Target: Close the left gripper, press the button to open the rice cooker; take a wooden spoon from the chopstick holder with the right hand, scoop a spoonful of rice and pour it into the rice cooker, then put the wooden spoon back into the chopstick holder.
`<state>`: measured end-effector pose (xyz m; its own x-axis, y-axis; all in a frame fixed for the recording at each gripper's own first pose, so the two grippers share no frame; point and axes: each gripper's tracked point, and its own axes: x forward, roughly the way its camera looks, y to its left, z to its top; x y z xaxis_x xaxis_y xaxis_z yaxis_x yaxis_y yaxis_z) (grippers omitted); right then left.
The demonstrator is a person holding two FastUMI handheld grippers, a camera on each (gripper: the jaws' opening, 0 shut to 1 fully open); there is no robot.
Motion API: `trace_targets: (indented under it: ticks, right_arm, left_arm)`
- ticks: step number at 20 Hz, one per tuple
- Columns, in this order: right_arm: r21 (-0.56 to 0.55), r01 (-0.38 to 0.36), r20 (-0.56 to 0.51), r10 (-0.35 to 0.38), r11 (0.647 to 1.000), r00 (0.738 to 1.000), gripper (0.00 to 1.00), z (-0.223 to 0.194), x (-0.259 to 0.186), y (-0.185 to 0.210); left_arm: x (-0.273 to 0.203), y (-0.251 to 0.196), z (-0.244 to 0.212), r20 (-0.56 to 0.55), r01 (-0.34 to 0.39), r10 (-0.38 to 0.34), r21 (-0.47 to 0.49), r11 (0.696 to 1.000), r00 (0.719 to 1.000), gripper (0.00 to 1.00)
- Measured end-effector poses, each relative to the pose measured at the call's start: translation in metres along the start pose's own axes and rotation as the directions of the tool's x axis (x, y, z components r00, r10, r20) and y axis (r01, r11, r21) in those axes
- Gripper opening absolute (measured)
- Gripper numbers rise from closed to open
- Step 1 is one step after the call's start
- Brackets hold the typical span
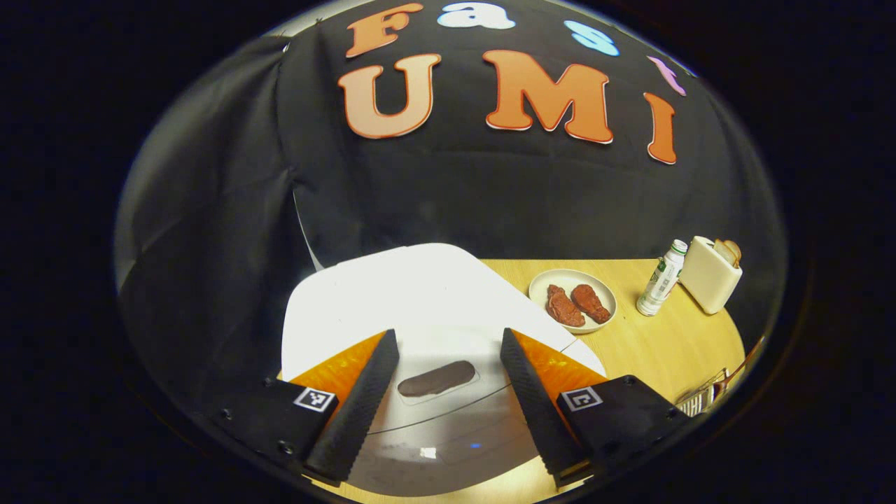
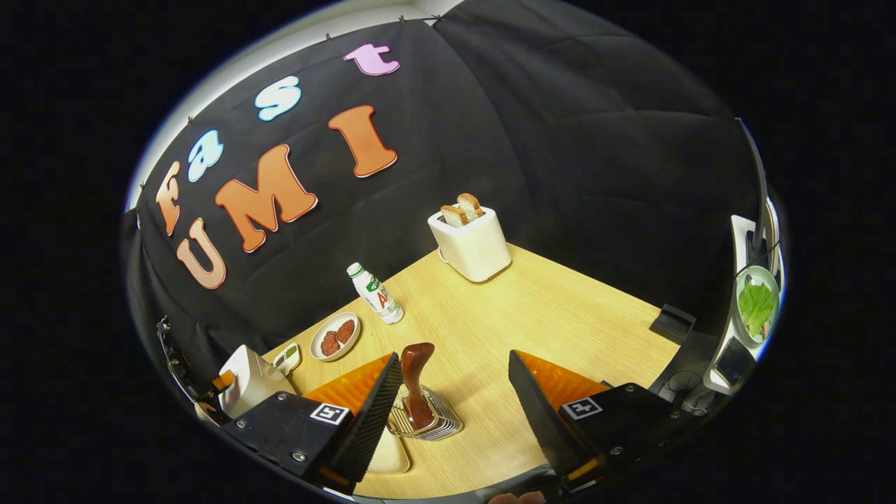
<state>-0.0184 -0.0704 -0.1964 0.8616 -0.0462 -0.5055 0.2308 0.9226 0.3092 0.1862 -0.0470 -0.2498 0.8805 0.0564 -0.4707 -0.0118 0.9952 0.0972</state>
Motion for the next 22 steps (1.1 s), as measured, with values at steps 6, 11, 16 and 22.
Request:
trace_targets:
  ticks: [6, 11, 16, 22]
  right_arm:
    - [-0.048, -0.016, 0.027, 0.017, 0.999, 0.999, 0.95, 0.009, -0.004, 0.007]
    - [-0.1, -0.027, 0.082, 0.035, 0.995, 0.996, 0.94, 0.037, -0.011, 0.017]
    - [-0.204, -0.04, 0.181, 0.078, 0.978, 0.98, 0.95, 0.087, -0.027, 0.044]
    - [-0.334, -0.067, 0.309, 0.177, 0.94, 0.935, 0.95, 0.158, -0.062, 0.101]
  left_arm:
    - [-0.005, -0.004, 0.007, 0.006, 0.033, -0.033, -0.02, 0.999, 0.999, 1.0]
    - [-0.049, 0.001, 0.044, 0.092, 0.064, -0.058, -0.064, 0.996, 0.994, 0.99]
    - [-0.111, 0.013, 0.122, 0.267, 0.095, -0.074, -0.064, 0.993, 0.961, 0.99]
    - [-0.186, 0.03, 0.188, 0.398, 0.135, -0.082, -0.106, 0.985, 0.914, 0.99]
